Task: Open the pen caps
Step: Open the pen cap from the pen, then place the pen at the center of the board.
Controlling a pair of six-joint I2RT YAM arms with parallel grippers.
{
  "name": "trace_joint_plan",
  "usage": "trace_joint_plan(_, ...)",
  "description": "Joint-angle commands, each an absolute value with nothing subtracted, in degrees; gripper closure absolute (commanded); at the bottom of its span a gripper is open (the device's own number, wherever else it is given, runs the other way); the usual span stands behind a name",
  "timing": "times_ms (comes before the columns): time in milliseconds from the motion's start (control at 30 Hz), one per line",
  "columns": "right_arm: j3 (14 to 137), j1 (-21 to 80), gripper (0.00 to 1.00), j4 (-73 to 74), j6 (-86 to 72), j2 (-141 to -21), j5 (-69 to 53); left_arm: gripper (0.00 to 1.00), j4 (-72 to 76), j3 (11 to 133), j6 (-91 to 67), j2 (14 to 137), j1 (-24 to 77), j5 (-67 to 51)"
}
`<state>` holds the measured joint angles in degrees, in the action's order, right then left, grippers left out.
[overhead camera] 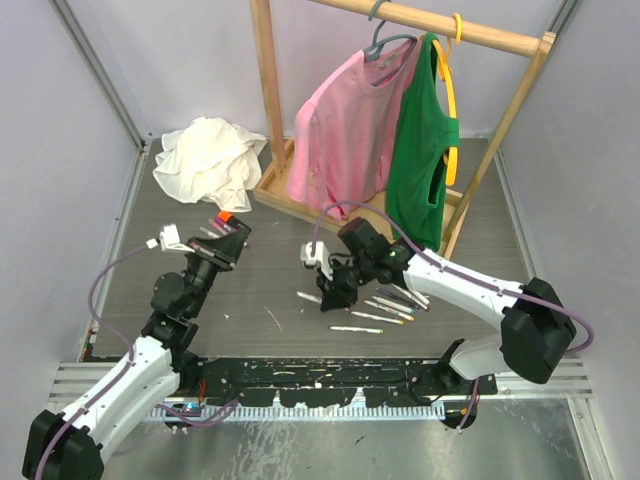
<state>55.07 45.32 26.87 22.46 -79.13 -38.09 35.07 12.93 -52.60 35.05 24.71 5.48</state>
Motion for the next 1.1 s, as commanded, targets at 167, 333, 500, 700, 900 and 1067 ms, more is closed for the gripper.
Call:
trace_joint_plan(167,49.82,55.22,0.99,29.8,26.92,-78.58,-39.76,1.0,22.7,6.32,-60.64,31.73,24.43,-0.98)
trace_joint_plan(333,52.71,58.1,0.99,23.87,15.45,-84.62,-26.89,1.0,20.43,4.6,-62.18,30.77,24.46,-0.79)
trace_joint_plan(500,55.24,59.0,0.99,20.42,7.65,-89.3,-20.43,1.0,14.64,4.68,-61.14,27.18,24.43,1.28)
trace_joint_plan(700,58.11,60.83,0.98,19.12,2.81,-95.0,-18.52,1.0,7.67,4.77,-59.61,21.39,24.43,3.65)
trace_joint_plan(900,60.91,63.85,0.95,19.84,2.15,-97.63,-14.66,1.0,2.48,4.25,-59.05,16.18,24.48,5.18)
trace_joint_plan(1067,61.92,63.9,0.92,20.12,1.95,-98.63,-13.17,1.0,-0.69,3.85,-58.63,12.26,24.43,6.71)
